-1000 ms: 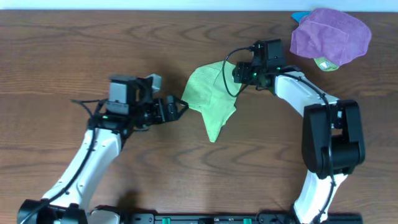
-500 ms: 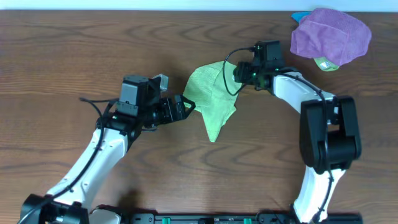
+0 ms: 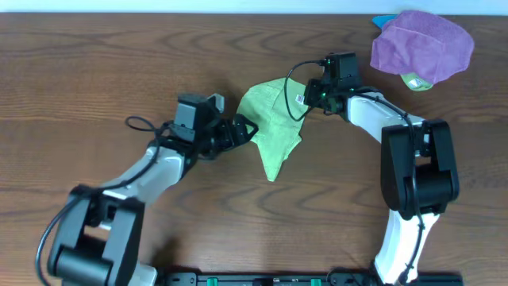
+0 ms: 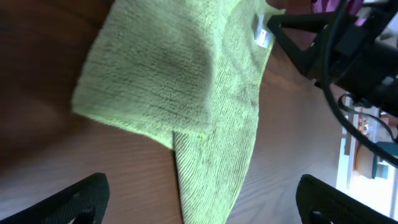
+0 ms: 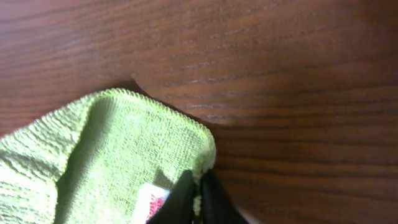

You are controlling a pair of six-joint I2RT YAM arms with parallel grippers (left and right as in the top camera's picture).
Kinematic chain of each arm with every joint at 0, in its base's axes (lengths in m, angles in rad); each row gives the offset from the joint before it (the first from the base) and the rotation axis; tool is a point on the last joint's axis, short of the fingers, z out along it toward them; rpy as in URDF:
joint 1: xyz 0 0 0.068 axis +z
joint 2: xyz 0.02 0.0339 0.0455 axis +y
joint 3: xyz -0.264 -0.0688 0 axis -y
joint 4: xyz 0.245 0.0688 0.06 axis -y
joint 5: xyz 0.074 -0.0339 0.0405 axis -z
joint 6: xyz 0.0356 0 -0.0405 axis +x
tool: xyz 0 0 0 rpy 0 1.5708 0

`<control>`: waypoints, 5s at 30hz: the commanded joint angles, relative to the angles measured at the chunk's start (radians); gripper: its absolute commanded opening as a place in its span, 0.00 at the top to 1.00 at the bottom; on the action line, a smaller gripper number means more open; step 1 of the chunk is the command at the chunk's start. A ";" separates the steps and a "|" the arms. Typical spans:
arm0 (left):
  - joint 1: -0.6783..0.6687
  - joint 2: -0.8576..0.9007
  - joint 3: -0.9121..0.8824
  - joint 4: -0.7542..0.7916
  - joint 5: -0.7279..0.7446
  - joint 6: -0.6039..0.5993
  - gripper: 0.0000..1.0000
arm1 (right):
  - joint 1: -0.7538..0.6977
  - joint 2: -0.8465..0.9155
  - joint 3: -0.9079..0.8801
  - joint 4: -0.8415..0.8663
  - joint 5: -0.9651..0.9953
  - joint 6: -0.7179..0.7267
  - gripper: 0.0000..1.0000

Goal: Fold the cloth
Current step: 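Reach the left gripper toward the hanging green cloth's left side, then grasp the green cloth's left corner with the left gripper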

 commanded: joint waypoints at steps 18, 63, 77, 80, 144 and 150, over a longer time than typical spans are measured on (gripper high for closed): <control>-0.029 0.096 0.014 0.135 -0.074 -0.174 0.05 | -0.008 0.014 -0.003 -0.008 0.004 0.001 0.99; -0.083 0.159 0.014 0.261 -0.192 -0.239 0.73 | -0.006 0.014 -0.003 -0.009 0.003 0.001 0.99; -0.065 0.159 0.021 0.333 -0.159 -0.245 0.94 | -0.006 0.014 -0.003 -0.028 0.004 0.000 0.99; -0.064 0.159 0.022 0.304 -0.171 -0.246 0.94 | -0.006 0.014 -0.003 -0.035 0.004 0.000 0.99; -0.092 0.161 0.125 0.062 -0.232 -0.343 0.16 | -0.006 0.014 0.014 0.000 0.003 -0.044 0.99; -0.097 0.194 0.125 0.126 -0.253 -0.352 0.21 | -0.006 0.014 0.014 -0.001 -0.001 -0.044 0.99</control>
